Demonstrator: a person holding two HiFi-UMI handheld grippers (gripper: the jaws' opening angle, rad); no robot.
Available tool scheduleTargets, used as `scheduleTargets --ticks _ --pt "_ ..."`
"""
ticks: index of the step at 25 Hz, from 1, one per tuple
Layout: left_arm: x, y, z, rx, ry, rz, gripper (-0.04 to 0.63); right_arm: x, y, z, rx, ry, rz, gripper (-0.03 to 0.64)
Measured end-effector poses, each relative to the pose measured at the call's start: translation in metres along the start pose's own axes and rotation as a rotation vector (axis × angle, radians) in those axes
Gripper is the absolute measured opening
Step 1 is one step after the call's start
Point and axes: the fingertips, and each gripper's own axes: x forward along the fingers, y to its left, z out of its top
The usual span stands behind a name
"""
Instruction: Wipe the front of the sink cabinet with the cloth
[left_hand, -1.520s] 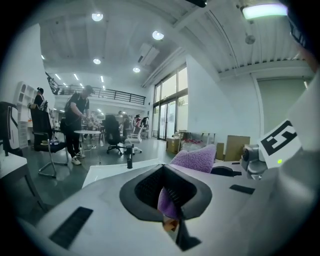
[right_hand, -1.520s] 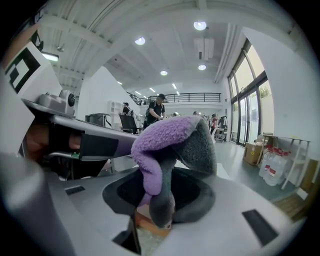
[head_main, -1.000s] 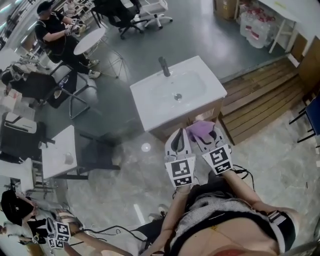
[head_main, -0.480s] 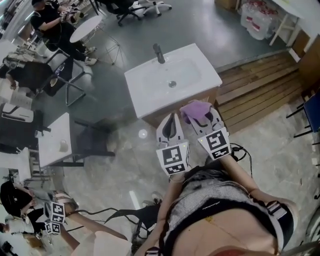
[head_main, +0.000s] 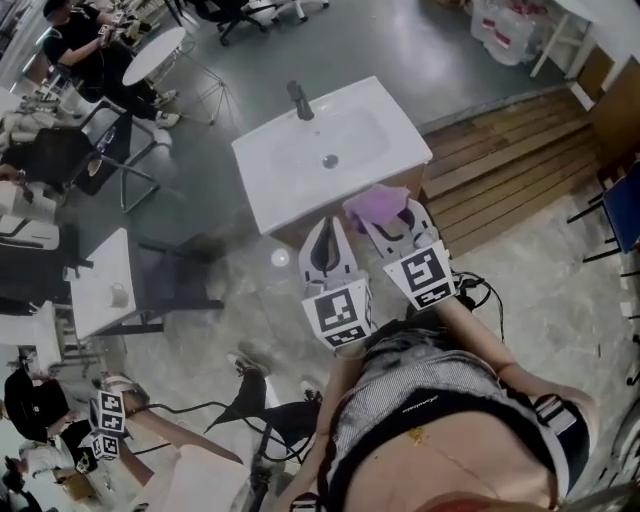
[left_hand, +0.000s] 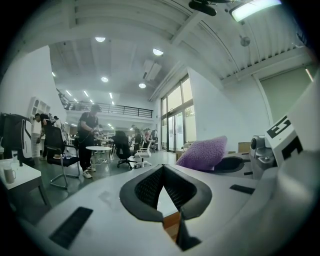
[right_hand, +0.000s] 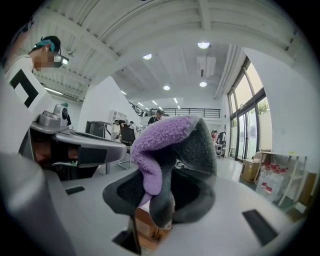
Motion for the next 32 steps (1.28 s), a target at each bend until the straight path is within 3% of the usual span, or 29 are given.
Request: scheduleTargets --ticks 9,15,22,32 --pt "0.003 -0.009 -0.003 0.004 0.024 -0.014 0.000 -0.003 -0.009 -0.003 -0.002 0.011 0.042 0.183" --pt "0.020 -0.036 0.019 0.049 0.003 -0.051 0.000 -0.009 -0.043 0.008 -0.005 -0.003 0.087 0.183" --pt "0.038 -0.068 0.021 0.043 0.009 -0.063 0.000 -0.021 -0.069 0.005 0.025 0.000 0.137 0.183" --pt "0.046 -0.078 0.013 0.014 0.023 0.015 0.000 -0.018 -0.069 0.003 0.019 -0.024 0.187 0.183"
